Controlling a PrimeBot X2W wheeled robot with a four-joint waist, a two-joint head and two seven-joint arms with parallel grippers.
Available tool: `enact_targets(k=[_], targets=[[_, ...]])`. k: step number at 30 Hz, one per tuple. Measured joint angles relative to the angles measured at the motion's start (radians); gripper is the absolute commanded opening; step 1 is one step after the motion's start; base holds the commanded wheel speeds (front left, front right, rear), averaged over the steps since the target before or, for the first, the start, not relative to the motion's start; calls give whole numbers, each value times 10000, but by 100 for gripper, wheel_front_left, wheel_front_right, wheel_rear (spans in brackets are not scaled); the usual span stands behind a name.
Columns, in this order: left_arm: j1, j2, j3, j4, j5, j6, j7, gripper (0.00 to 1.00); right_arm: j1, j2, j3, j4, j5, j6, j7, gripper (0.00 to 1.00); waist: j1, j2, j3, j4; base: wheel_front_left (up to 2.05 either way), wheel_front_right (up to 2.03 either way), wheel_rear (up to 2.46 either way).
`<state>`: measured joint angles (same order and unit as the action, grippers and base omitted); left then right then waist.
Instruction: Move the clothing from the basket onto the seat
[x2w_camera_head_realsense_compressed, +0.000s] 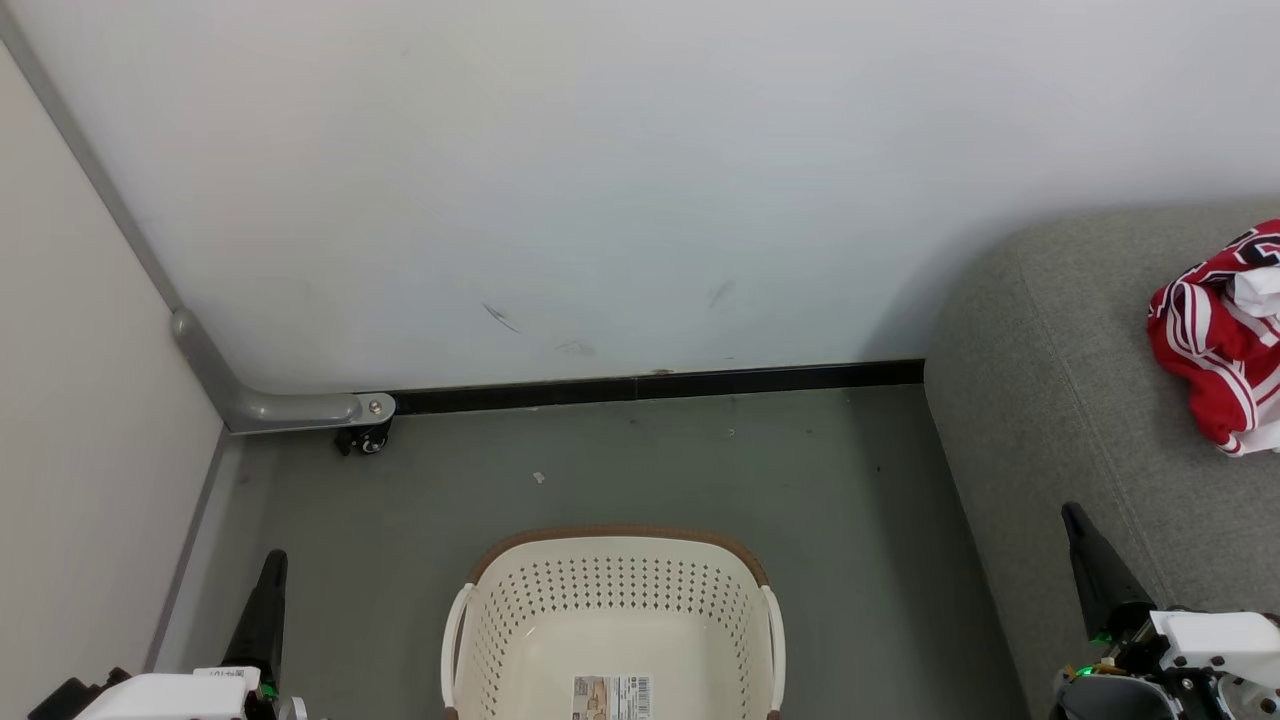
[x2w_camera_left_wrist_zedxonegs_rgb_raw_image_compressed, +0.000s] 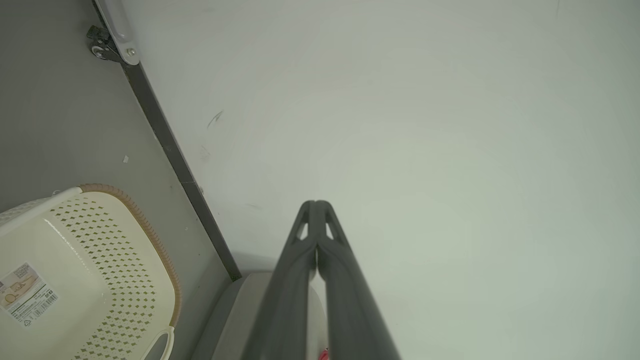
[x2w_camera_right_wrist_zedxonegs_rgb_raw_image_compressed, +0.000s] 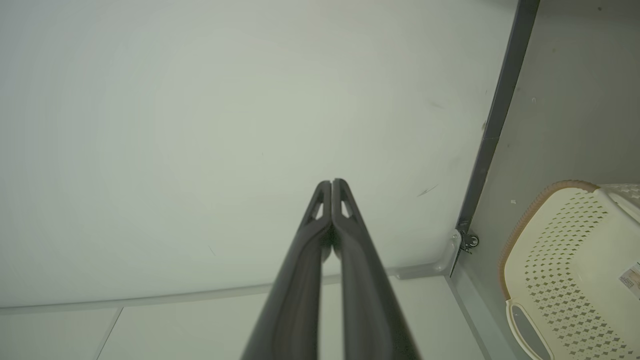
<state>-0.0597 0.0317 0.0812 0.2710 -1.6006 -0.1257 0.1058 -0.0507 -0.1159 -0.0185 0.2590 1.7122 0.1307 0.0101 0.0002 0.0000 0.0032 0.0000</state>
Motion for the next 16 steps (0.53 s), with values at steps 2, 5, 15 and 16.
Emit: enact_targets(k=[2,5,15,16], targets=[[0,0,0,0,0,0,0,0,0,0,-4,2,-46,0,0,0,0,0,0,0,0,0,0],[0,0,0,0,0,0,0,0,0,4,-6,2,-69,0,0,0,0,0,0,0,0,0,0],[0,0,0,0,0,0,0,0,0,13,-21,4,-69,0,2,0,0,0,0,0,0,0,0],[0,0,0,0,0,0,0,0,0,13,-23,6,-69,0,2,0,-1,0,0,0,0,0,0]])
